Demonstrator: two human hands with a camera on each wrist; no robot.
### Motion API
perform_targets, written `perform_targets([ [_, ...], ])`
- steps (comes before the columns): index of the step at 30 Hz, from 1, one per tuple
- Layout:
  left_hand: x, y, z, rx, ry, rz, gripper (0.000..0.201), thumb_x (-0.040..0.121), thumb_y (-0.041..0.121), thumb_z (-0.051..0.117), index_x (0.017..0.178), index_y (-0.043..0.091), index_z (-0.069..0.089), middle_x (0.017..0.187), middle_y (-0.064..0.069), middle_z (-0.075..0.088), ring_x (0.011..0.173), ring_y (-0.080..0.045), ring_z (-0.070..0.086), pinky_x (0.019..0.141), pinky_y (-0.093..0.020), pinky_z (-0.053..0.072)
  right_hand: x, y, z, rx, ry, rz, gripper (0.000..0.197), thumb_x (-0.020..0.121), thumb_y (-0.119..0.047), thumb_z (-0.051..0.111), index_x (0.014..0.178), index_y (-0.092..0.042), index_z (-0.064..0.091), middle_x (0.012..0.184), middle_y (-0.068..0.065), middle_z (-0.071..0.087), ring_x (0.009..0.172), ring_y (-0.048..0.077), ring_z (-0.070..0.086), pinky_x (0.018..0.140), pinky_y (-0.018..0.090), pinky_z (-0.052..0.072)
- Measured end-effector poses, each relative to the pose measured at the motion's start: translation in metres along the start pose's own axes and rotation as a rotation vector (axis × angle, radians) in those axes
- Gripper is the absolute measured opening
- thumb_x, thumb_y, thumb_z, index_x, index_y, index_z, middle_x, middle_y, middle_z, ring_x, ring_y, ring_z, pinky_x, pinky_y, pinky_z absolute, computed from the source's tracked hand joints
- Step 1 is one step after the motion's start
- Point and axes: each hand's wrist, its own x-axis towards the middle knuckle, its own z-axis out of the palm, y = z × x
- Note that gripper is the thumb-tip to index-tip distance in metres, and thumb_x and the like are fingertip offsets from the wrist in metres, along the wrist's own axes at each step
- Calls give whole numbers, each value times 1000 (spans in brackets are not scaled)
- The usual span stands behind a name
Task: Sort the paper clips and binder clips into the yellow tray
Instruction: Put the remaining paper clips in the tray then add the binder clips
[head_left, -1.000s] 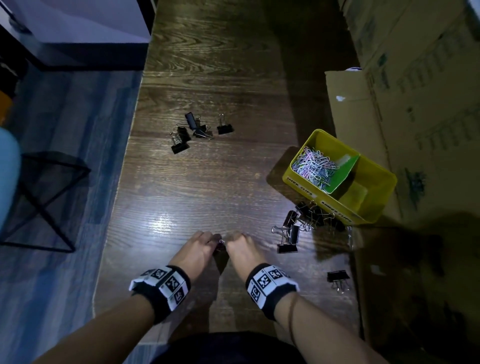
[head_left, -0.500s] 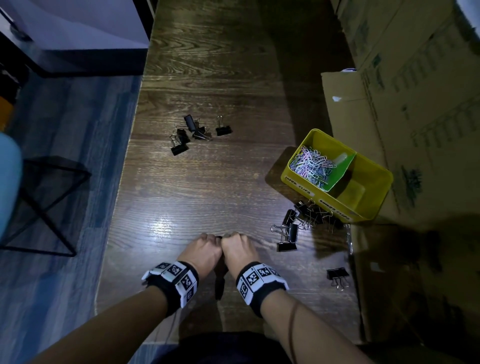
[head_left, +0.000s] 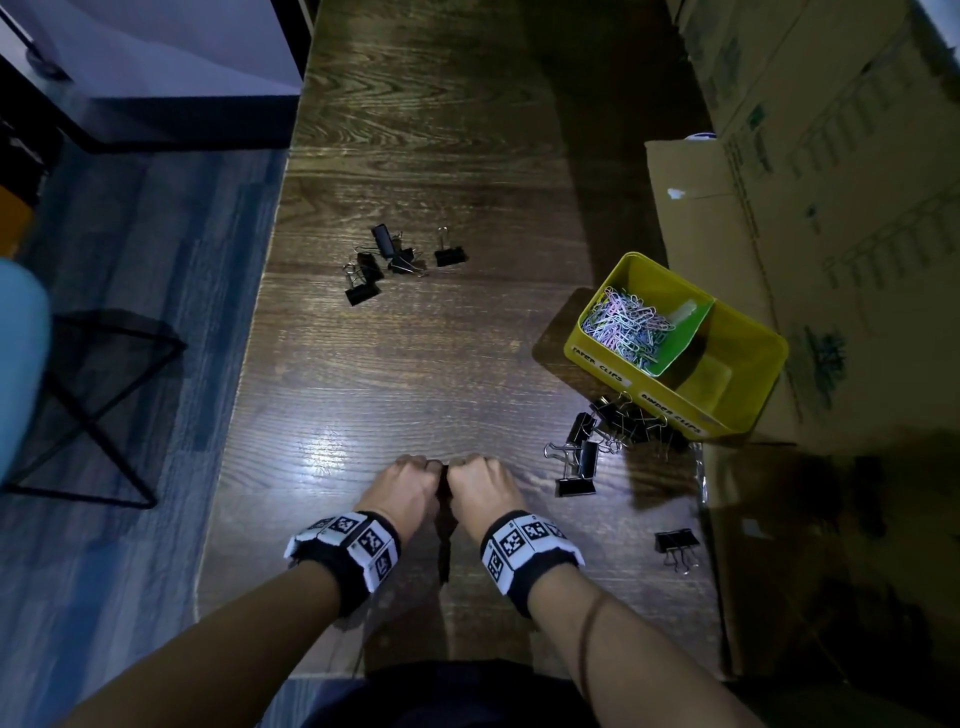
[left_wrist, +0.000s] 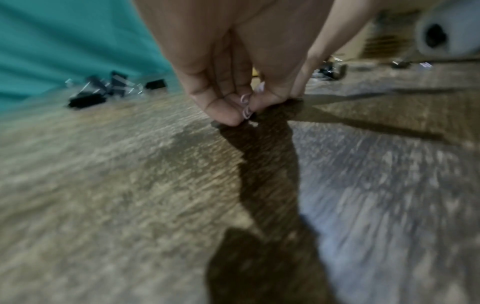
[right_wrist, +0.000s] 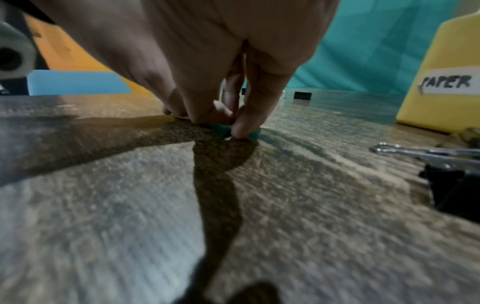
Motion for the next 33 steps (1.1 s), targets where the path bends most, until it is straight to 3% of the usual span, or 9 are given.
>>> perform_targets([
  [6, 6, -10, -3, -359, 92, -203, 11, 81, 29, 59, 79, 18, 62, 82, -9, 66, 80, -25, 60, 68, -26, 43, 6, 14, -3, 391, 51, 296, 18, 88, -17, 57, 93, -4, 69, 91, 17, 66, 85, 33, 64, 64, 32, 52],
  [10, 11, -23, -11, -893, -9, -270, 23, 77, 14, 68, 55, 18, 62, 48, -1, 56, 50, -17, 51, 49, -21, 39, 6, 32, -1, 833, 196, 424, 8, 71, -21, 76, 67, -18, 69, 71, 3, 68, 64, 17, 64, 56, 28, 53],
  [13, 10, -25, -20, -1340, -59, -291, 24, 81, -2, 60, 60, 9, 61, 55, -12, 53, 39, -16, 49, 39, -18, 36, 1, 46, -12, 1170, 311, 506, 14, 65, -11, 74, 57, -17, 63, 58, 2, 65, 50, 15, 55, 53, 27, 45],
  [16, 13, -12, -39, -1573, -77, -230, 24, 82, -10, 50, 65, 4, 59, 63, -13, 50, 38, -15, 45, 37, -17, 32, -12, 57, -35, 1387, 389, 518, 21, 69, 2, 65, 56, -14, 60, 52, 5, 61, 40, 13, 46, 50, 27, 39],
  [21, 42, 32, -98, -1602, -107, -43, 24, 85, -9, 46, 70, 5, 60, 50, -5, 51, 39, -12, 43, 36, -19, 29, -33, 92, -98, 1456, 602, 437, 16, 76, 8, 62, 68, -6, 64, 55, 4, 61, 44, 11, 49, 47, 22, 43],
  [25, 80, 82, -150, -1462, -22, 49, 17, 83, -3, 55, 70, 5, 61, 48, -3, 51, 39, -9, 43, 35, -16, 29, -35, 131, -140, 1305, 809, 445, 20, 75, 2, 67, 65, -16, 67, 61, 4, 66, 47, 10, 55, 50, 26, 49],
  [27, 98, 106, -169, -1342, 38, 69, 12, 81, 1, 60, 70, 3, 64, 48, -3, 51, 39, -9, 43, 35, -15, 30, -32, 150, -156, 1172, 857, 481, 16, 75, -5, 71, 68, -19, 68, 68, 5, 70, 58, 14, 64, 61, 32, 57],
  [30, 125, 130, -186, -1139, 74, 97, 12, 81, 3, 62, 71, 1, 67, 52, -8, 55, 38, -11, 47, 39, -18, 39, -22, 173, -168, 889, 826, 521, 5, 74, -19, 75, 79, -19, 73, 81, 0, 73, 77, 16, 69, 79, 36, 58],
  [33, 147, 139, -190, -960, 16, 142, 9, 78, 7, 64, 72, 9, 71, 64, -11, 67, 57, -20, 63, 63, -36, 58, -13, 187, -169, 679, 641, 489, 21, 85, -17, 65, 104, -15, 72, 107, 6, 71, 101, 22, 65, 94, 35, 50],
])
